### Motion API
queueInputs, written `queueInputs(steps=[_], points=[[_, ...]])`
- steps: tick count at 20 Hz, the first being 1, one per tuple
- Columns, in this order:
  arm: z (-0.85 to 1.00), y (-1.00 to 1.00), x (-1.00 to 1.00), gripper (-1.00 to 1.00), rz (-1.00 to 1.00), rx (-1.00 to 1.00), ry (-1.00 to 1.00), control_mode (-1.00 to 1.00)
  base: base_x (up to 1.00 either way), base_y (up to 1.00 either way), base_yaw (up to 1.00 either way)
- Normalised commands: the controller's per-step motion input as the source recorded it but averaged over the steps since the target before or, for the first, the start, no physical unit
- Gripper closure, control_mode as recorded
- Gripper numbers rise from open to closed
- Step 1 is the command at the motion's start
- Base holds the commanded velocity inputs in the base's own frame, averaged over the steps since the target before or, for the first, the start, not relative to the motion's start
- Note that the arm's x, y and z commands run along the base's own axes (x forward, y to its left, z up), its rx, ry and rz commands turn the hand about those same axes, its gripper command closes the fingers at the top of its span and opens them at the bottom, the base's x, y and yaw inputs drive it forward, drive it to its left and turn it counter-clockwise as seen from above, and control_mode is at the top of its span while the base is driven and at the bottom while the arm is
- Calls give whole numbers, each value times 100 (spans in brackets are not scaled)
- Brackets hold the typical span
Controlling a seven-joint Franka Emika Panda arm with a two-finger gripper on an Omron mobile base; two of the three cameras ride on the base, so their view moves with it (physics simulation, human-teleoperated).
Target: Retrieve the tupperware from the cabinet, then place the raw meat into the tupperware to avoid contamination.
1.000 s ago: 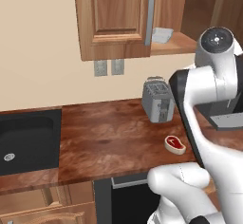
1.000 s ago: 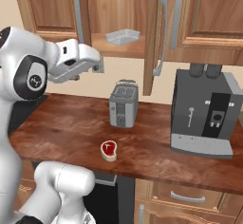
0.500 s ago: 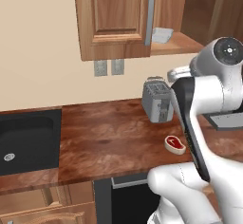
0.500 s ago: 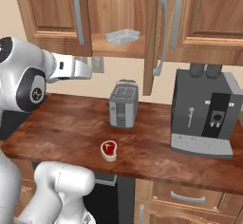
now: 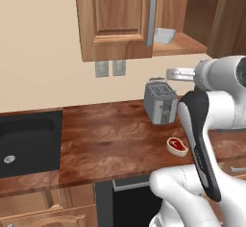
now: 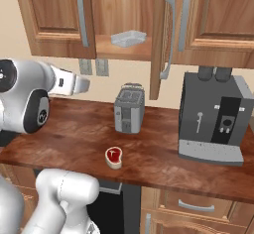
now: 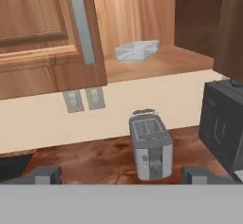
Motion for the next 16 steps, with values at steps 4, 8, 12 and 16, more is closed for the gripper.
queueInputs(steps=[4, 8, 12, 16], points=[[3, 16, -3, -100, 6, 12, -20, -100, 0, 0, 0], [15, 12, -15, -100, 4, 4, -21, -100, 0, 0, 0], [26, 9, -21, -100, 2, 0, -20, -100, 0, 0, 0], [33, 4, -23, -100, 1, 0, -17, -100, 0, 0, 0]])
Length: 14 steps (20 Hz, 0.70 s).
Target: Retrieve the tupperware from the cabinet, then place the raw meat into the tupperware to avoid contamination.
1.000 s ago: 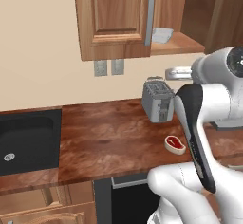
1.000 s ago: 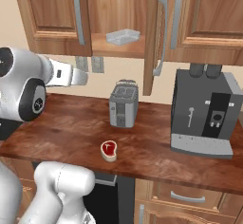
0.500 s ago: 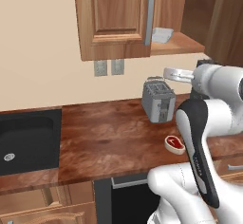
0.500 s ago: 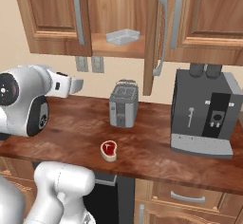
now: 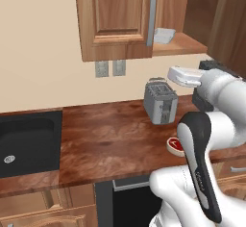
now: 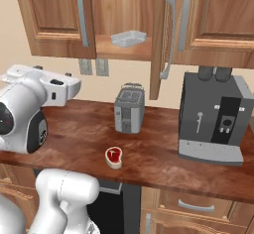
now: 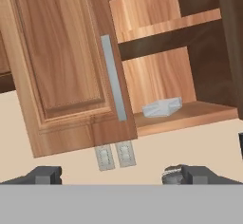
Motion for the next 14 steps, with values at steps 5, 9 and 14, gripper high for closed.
queueInputs(steps=[5, 9, 14], points=[[39, 1, -21, -100, 1, 0, -14, -100, 0, 0, 0], [39, 0, -14, -100, 1, 0, -10, -100, 0, 0, 0], [29, 0, -1, -100, 1, 0, -3, -100, 0, 0, 0]])
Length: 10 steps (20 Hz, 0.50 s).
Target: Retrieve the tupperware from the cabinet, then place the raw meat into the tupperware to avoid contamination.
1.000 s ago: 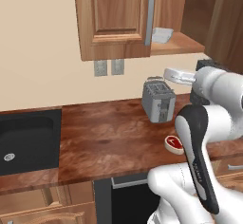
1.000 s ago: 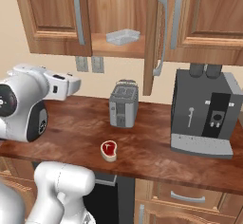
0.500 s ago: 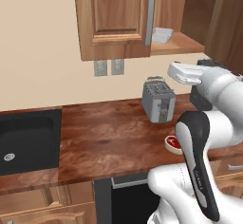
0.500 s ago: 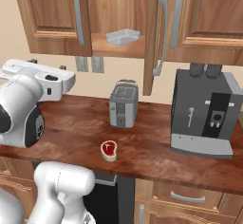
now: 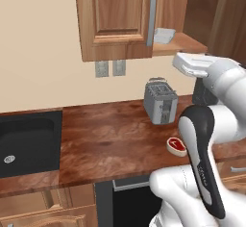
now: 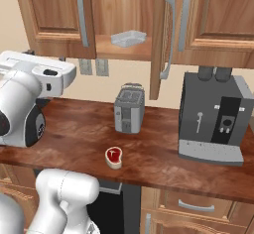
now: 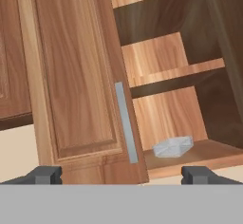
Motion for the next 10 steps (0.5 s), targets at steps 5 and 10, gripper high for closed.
queueInputs(steps=[5, 10], points=[[16, 0, 11, -100, 1, -1, 0, -100, 0, 0, 0], [10, 0, 25, -100, 2, -2, 2, -100, 0, 0, 0]])
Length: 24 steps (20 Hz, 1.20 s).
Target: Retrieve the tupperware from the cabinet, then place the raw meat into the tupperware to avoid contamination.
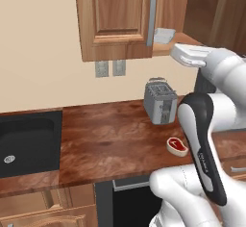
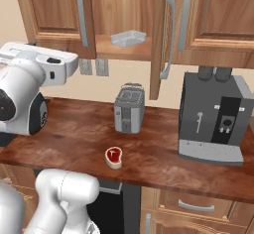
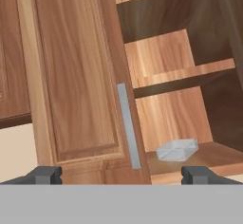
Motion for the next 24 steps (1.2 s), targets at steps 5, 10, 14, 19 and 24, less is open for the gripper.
queueInputs(steps=[5, 10, 14, 19, 24], points=[[3, 0, 24, -100, 2, -2, 0, -100, 0, 0, 0], [0, 0, 20, -100, 2, -5, 0, -100, 0, 0, 0], [0, 0, 13, -100, 2, -6, -3, -100, 0, 0, 0], [0, 0, 9, -100, 0, -6, -7, -100, 0, 0, 0], [0, 2, 12, -100, 0, -6, -10, -100, 0, 0, 0]])
